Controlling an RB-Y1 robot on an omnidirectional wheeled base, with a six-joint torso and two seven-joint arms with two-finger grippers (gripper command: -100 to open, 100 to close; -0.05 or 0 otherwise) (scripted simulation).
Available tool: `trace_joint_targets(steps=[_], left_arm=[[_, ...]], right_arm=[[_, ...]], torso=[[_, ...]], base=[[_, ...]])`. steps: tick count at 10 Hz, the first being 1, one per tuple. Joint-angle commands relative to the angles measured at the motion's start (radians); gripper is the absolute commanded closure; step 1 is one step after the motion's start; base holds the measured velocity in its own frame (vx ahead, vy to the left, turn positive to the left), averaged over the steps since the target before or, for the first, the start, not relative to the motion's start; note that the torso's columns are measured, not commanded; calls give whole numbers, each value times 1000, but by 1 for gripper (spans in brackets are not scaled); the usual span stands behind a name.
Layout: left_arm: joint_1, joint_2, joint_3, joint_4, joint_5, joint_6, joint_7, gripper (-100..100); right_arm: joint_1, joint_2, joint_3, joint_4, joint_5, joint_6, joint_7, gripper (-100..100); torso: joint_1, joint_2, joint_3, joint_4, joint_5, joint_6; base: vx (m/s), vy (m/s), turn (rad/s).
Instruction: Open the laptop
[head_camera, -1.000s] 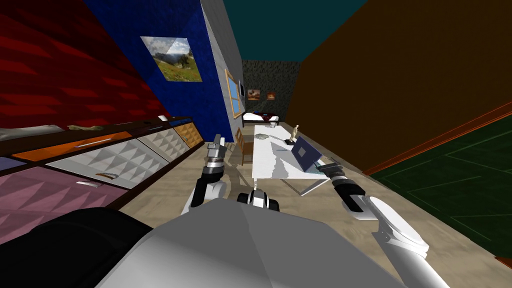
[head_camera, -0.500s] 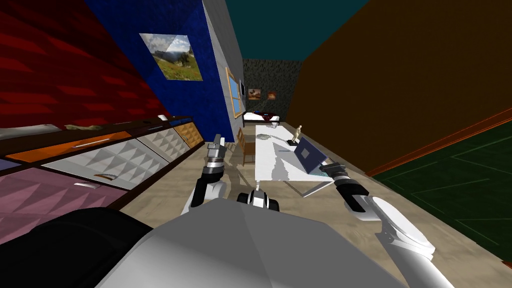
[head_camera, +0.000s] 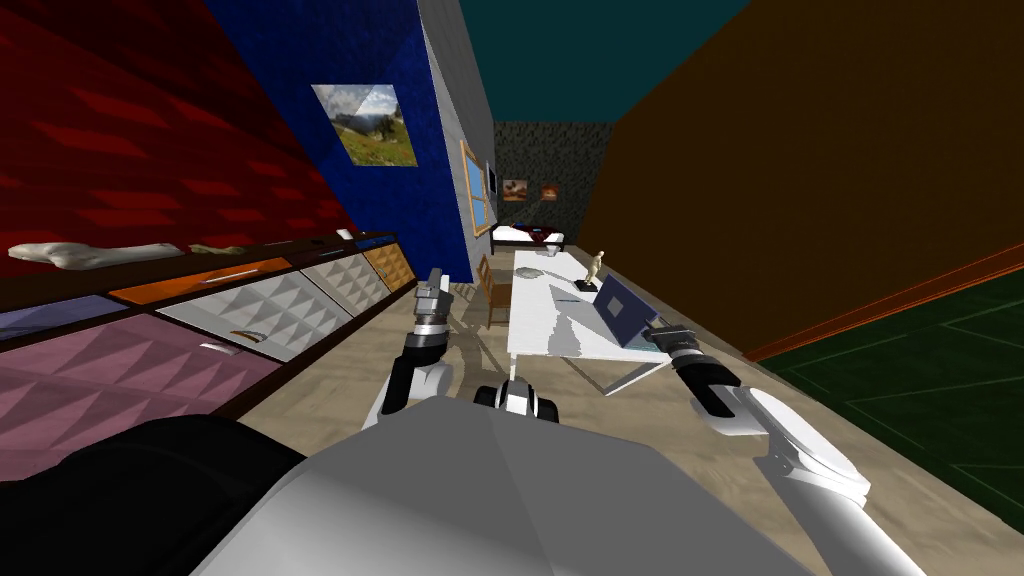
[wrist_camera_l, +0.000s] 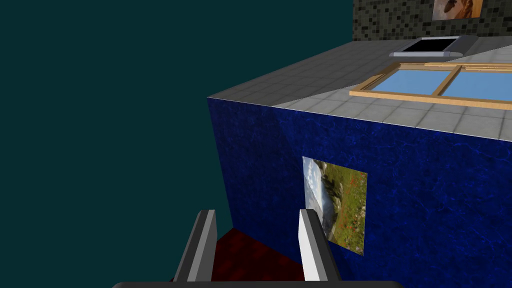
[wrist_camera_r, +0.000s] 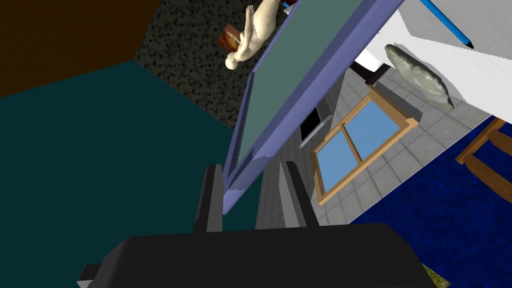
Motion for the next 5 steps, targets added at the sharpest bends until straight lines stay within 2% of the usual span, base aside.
trace_joint_targets(steps=[1,3,4,5], left_arm=[[0,0,0,0,0,0,0,0],[0,0,0,0,0,0,0,0],[0,0,0,0,0,0,0,0],[0,0,0,0,0,0,0,0]], right_arm=[[-27,-32,15,50,-53,14,-73,100],[-46,-54,24,85,-93,22,-127,100],[-42,-49,23,74,-81,19,-109,100],[-63,-35,28,111,-114,20,-147,100]], torso=[[0,1,1,0,0,0],[0,1,1,0,0,0],[-1,1,1,1,0,0],[1,1,1,0,0,1]], base=[[-68,-66,80],[-57,-68,78],[-28,-37,25],[-49,-83,123]])
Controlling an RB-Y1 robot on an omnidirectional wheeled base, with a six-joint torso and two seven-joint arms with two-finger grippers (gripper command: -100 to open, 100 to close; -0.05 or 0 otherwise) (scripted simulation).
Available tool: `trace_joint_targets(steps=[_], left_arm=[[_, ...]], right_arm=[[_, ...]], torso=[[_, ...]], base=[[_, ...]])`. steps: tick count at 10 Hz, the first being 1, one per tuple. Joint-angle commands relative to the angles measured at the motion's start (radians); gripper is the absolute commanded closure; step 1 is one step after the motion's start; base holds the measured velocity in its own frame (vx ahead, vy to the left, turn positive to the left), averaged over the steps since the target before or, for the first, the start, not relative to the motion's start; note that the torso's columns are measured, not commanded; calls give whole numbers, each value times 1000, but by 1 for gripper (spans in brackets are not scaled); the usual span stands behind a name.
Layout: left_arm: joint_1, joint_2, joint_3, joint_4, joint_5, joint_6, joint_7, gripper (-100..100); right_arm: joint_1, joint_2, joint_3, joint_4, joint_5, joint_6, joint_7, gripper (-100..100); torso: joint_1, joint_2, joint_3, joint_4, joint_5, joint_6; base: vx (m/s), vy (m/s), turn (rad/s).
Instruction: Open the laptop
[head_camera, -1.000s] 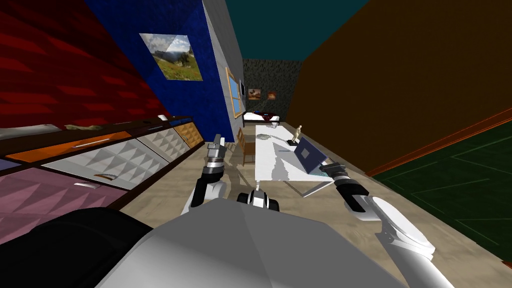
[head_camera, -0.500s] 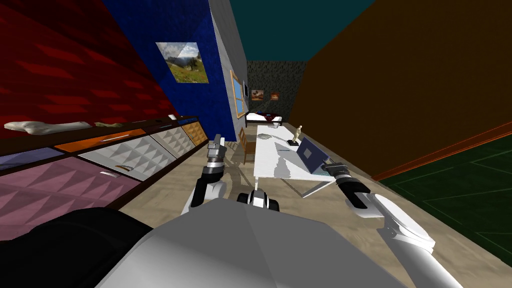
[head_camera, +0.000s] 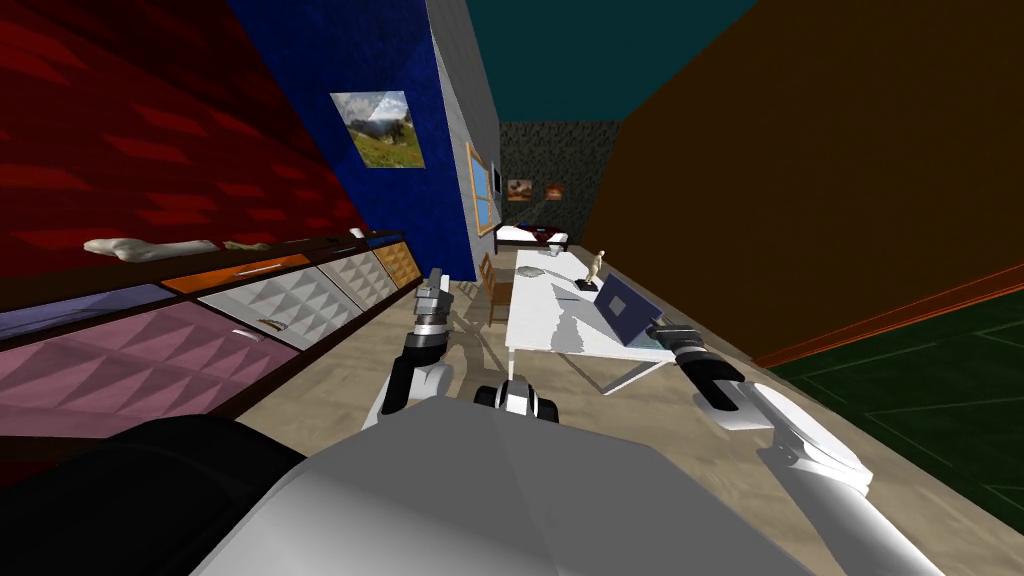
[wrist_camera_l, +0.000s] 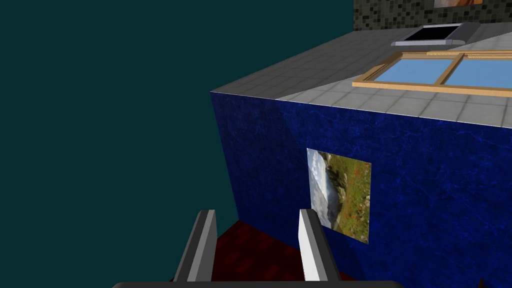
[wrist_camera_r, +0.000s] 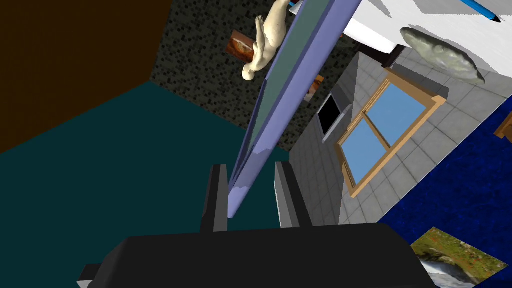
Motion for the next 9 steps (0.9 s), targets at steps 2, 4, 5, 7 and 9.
trace_joint_targets(steps=[2,4,5,7,9], left_arm=[[0,0,0,0,0,0,0,0],[0,0,0,0,0,0,0,0],[0,0,0,0,0,0,0,0],[0,0,0,0,0,0,0,0],[0,0,0,0,0,0,0,0]], right_arm=[[-38,31,10,70,-61,2,-63,100],[-47,38,12,87,-77,2,-79,100],[-56,46,14,105,-92,3,-95,100],[-75,62,19,140,-123,4,-127,100],[-94,77,24,175,-153,5,-159,100]], torso=[[-8,-1,-1,-2,-3,-1],[-9,-4,-2,-4,-6,1],[-7,-5,-3,-6,-6,3],[-15,-7,-4,-8,-10,0],[-15,-8,-5,-9,-10,5]], base=[[-72,-133,117],[-57,-97,77],[-40,-60,33],[-78,-110,118],[-56,-78,77]])
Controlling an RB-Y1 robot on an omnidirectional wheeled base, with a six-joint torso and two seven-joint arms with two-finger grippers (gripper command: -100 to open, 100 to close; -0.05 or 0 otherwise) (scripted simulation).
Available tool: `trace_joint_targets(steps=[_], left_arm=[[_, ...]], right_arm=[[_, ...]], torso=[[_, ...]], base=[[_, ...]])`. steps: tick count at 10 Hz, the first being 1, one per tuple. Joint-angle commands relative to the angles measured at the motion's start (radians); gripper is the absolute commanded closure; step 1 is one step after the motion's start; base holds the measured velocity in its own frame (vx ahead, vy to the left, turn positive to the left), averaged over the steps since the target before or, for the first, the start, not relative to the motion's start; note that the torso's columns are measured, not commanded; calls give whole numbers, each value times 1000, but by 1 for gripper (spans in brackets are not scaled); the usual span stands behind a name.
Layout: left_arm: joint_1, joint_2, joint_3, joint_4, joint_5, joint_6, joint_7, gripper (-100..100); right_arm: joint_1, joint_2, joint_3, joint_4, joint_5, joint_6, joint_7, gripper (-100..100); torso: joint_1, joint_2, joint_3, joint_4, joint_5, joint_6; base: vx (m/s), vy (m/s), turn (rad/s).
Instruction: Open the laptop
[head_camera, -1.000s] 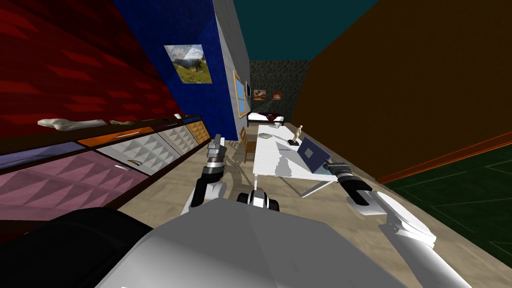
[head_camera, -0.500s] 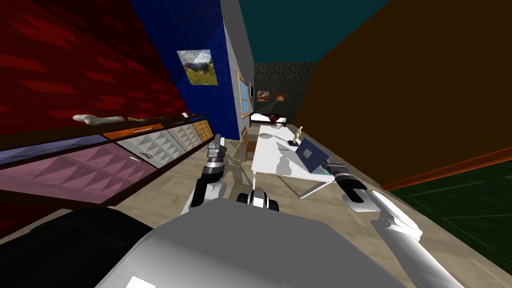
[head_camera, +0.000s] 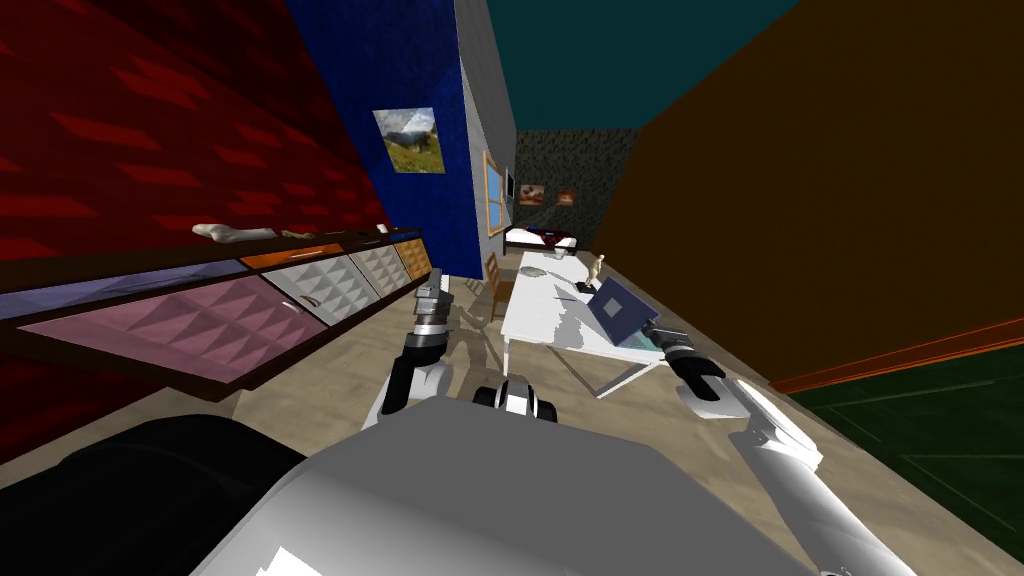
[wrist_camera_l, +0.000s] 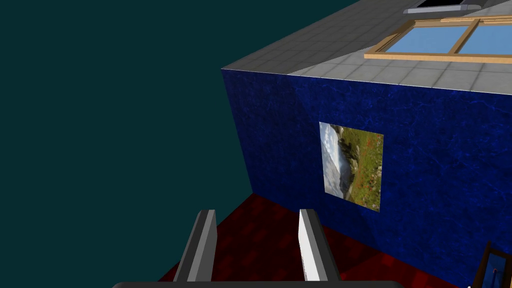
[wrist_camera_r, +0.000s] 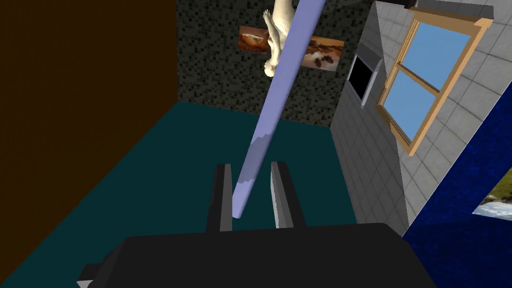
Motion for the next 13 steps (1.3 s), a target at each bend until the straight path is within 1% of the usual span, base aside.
trace_joint_targets(steps=[1,2,3,5,13], left_arm=[[0,0,0,0,0,0,0,0],[0,0,0,0,0,0,0,0],[0,0,0,0,0,0,0,0],[0,0,0,0,0,0,0,0],[0,0,0,0,0,0,0,0]], right_arm=[[-6,21,5,42,-20,4,-21,100],[-13,16,-3,28,-19,-8,-19,100],[-5,8,-1,10,8,0,5,-100],[12,-6,3,-20,60,20,51,-100],[80,-50,24,-114,248,96,218,-100]], torso=[[0,2,1,-1,-1,0],[1,1,1,0,-1,0],[5,1,0,3,3,-3],[14,6,3,8,9,-8],[14,9,5,9,10,-6]], base=[[-39,-54,30],[-14,-11,9],[-6,-12,19],[3,-30,46],[1,-26,40]])
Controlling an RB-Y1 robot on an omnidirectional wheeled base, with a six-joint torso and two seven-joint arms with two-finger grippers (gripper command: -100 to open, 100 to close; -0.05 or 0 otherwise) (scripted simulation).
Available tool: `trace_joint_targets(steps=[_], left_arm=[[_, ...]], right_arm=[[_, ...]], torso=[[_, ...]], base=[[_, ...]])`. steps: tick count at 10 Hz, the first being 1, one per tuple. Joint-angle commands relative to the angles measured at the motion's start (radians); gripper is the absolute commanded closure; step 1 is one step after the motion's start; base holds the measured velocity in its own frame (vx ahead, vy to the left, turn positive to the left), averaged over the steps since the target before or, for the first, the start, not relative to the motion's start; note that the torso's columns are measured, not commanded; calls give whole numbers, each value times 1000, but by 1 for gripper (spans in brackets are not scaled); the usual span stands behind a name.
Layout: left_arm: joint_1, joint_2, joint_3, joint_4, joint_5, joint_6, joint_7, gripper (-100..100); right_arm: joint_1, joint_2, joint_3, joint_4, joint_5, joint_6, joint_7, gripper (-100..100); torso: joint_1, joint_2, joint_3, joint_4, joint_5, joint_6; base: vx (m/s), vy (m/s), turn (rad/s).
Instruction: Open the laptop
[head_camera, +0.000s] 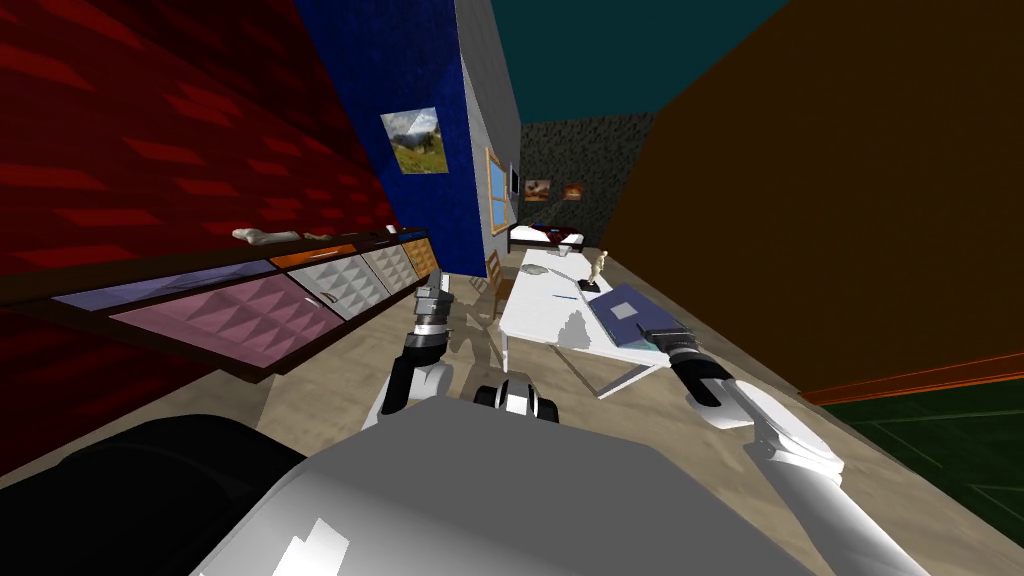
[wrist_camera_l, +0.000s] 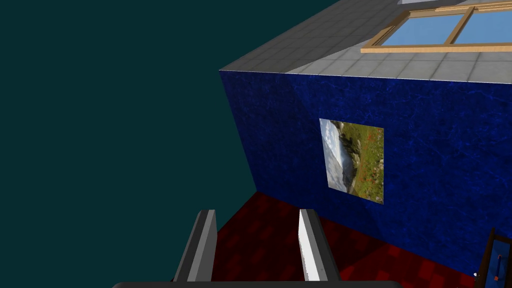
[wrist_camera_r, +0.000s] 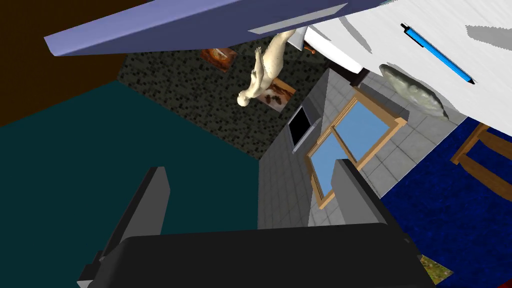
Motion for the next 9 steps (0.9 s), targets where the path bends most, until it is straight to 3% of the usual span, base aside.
trace_joint_targets(steps=[1,9], left_arm=[[0,0,0,0,0,0,0,0],[0,0,0,0,0,0,0,0]], right_arm=[[22,-14,7,-33,61,25,56,-100],[85,-56,26,-123,238,97,214,-100]], torso=[[0,0,0,0,0,0],[0,0,0,0,0,0]], base=[[-2,-26,38],[0,-24,36]])
